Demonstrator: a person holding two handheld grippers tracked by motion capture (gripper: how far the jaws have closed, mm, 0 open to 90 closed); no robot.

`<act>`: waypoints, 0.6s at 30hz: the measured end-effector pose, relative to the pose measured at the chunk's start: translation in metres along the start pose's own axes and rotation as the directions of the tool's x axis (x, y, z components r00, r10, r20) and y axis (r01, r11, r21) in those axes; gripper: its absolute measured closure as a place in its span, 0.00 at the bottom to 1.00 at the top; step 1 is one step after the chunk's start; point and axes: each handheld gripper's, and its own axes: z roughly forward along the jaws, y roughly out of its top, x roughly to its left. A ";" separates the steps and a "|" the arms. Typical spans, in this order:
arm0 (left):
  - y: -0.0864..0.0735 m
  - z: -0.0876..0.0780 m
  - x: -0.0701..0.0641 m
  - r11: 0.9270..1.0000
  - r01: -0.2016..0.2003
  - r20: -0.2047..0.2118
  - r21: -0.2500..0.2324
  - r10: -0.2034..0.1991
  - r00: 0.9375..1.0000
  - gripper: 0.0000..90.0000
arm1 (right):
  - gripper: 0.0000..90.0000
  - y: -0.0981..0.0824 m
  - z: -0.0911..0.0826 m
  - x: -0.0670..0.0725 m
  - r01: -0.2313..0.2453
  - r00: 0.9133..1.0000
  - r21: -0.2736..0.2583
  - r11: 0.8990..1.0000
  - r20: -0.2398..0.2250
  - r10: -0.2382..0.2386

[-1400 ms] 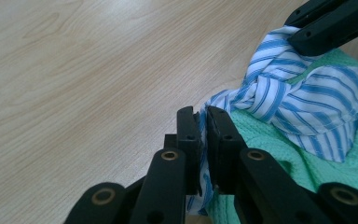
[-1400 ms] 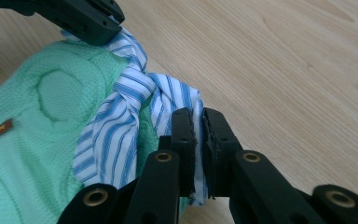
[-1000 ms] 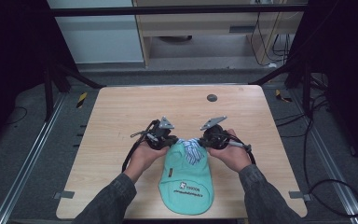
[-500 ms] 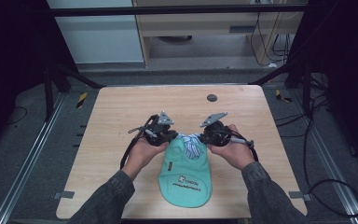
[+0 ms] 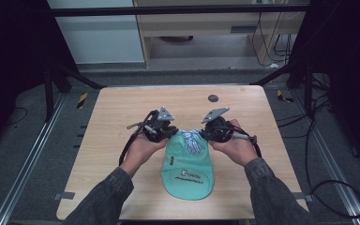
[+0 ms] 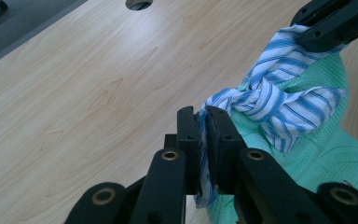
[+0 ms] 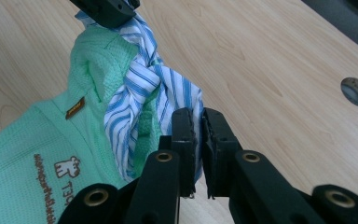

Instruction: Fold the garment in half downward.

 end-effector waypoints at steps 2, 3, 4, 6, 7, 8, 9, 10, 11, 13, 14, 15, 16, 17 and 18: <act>0.001 -0.001 0.000 1.000 -0.002 0.000 -0.002 0.002 1.000 0.94 | 0.93 0.002 -0.002 -0.001 0.003 1.000 -0.002 1.000 0.003 -0.003; 0.001 -0.001 0.000 1.000 -0.006 -0.001 -0.001 0.006 1.000 0.94 | 0.93 0.003 -0.003 -0.001 0.004 1.000 -0.003 1.000 0.005 -0.004; 0.002 -0.001 0.000 1.000 -0.006 -0.002 -0.003 0.006 1.000 0.94 | 0.93 0.003 -0.003 -0.001 0.004 1.000 -0.003 1.000 0.005 -0.004; 0.002 -0.002 -0.001 1.000 -0.009 -0.003 0.000 0.009 1.000 0.94 | 0.93 0.003 -0.004 -0.001 0.006 1.000 -0.006 1.000 0.005 -0.006; 0.003 -0.002 -0.001 1.000 -0.011 -0.004 0.000 0.011 1.000 0.94 | 0.93 0.003 -0.005 -0.001 0.010 1.000 -0.007 1.000 0.007 -0.010; 0.003 -0.001 -0.001 1.000 -0.011 -0.003 0.000 0.011 1.000 0.94 | 0.93 0.003 -0.006 -0.001 0.012 1.000 -0.008 1.000 0.006 -0.012; 0.003 -0.001 -0.002 1.000 -0.012 -0.004 0.000 0.012 1.000 0.94 | 0.93 0.002 -0.007 0.000 0.017 1.000 -0.008 1.000 0.009 -0.017; 0.004 -0.001 -0.002 1.000 -0.012 -0.004 -0.003 0.012 1.000 0.94 | 0.93 0.002 -0.007 0.000 0.017 1.000 -0.008 1.000 0.009 -0.017; 0.004 0.000 -0.002 1.000 -0.010 -0.003 -0.005 0.010 1.000 0.94 | 0.93 0.001 -0.008 -0.001 0.016 1.000 -0.011 1.000 0.011 -0.016; 0.005 0.000 -0.003 1.000 -0.012 -0.002 -0.012 0.012 1.000 0.93 | 0.93 0.000 -0.009 -0.002 0.018 1.000 -0.010 1.000 0.013 -0.018; 0.006 0.000 -0.004 1.000 -0.012 -0.002 -0.014 0.012 1.000 0.93 | 0.93 0.000 -0.010 -0.002 0.017 1.000 -0.010 1.000 0.014 -0.017; 0.006 0.001 -0.004 1.000 -0.013 0.000 -0.018 0.013 1.000 0.94 | 0.93 0.000 -0.010 -0.004 0.020 1.000 -0.008 1.000 0.020 -0.020; 0.007 0.000 -0.004 1.000 -0.015 0.002 -0.017 0.015 1.000 0.94 | 0.93 0.000 -0.010 -0.004 0.020 1.000 -0.008 1.000 0.020 -0.020; 0.008 0.000 -0.004 1.000 -0.017 0.000 -0.022 0.017 1.000 0.94 | 0.93 0.001 -0.011 -0.005 0.023 0.999 -0.004 1.000 0.025 -0.023; 0.008 0.000 -0.004 1.000 -0.017 0.000 -0.022 0.017 1.000 0.94 | 0.93 0.001 -0.011 -0.005 0.023 0.999 -0.004 1.000 0.025 -0.023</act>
